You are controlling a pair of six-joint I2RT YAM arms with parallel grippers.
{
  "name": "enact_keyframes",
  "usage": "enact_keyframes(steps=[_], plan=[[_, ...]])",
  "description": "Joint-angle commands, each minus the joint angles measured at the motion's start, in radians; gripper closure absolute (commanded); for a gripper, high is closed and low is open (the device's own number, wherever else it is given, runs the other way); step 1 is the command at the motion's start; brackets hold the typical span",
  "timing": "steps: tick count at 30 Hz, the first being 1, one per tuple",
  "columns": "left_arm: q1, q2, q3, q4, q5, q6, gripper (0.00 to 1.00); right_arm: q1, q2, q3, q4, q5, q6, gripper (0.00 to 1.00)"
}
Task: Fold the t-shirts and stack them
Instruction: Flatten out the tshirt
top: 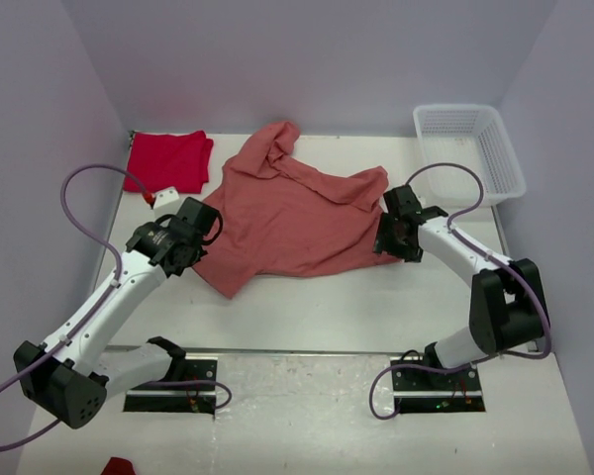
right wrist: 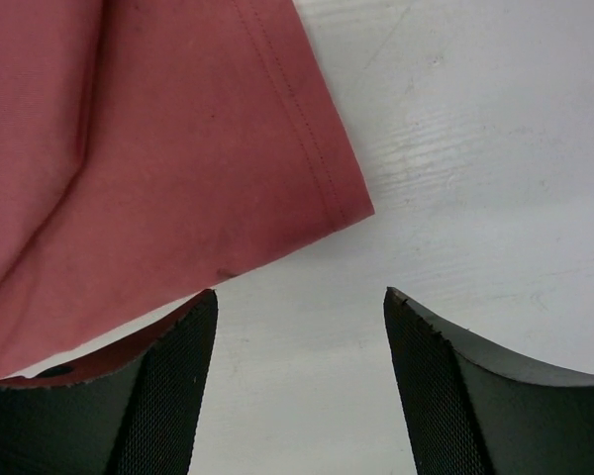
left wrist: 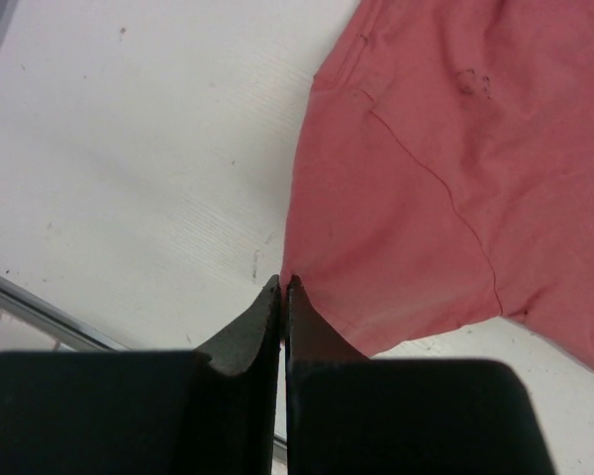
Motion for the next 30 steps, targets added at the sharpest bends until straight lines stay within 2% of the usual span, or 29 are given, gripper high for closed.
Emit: enact_keyframes(steps=[1,10,17,19,22,24,25,27,28,30], plan=[[0.013,0.0,-0.009,0.061,-0.009,0.053,1.0,-0.001,0.025,-0.015,0.039,0.038,0.052,0.31],[0.015,-0.017,-0.034,0.091,0.031,0.076,1.0,-0.051,0.097,0.018,0.039,0.014,0.04,0.34],[0.015,-0.028,-0.023,0.107,0.051,0.093,1.0,-0.054,0.177,0.074,0.032,-0.006,0.036,0.41],[0.015,-0.026,-0.022,0.108,0.057,0.096,1.0,-0.056,0.188,0.089,0.033,-0.018,0.036,0.49],[0.015,-0.022,-0.025,0.113,0.058,0.101,1.0,-0.054,0.204,0.11,0.036,-0.024,0.034,0.54],[0.015,-0.022,-0.029,0.116,0.063,0.102,1.0,-0.054,0.217,0.124,0.038,-0.026,0.031,0.67],[0.015,-0.022,-0.031,0.12,0.066,0.107,1.0,-0.054,0.22,0.129,0.038,-0.027,0.03,0.79],[0.015,-0.02,-0.034,0.124,0.066,0.109,1.0,-0.054,0.224,0.135,0.042,-0.027,0.029,0.89],[0.015,-0.022,-0.034,0.124,0.067,0.109,1.0,-0.054,0.226,0.135,0.045,-0.03,0.029,0.91],[0.015,-0.023,-0.036,0.125,0.069,0.112,1.0,-0.053,0.231,0.137,0.045,-0.032,0.031,0.89]])
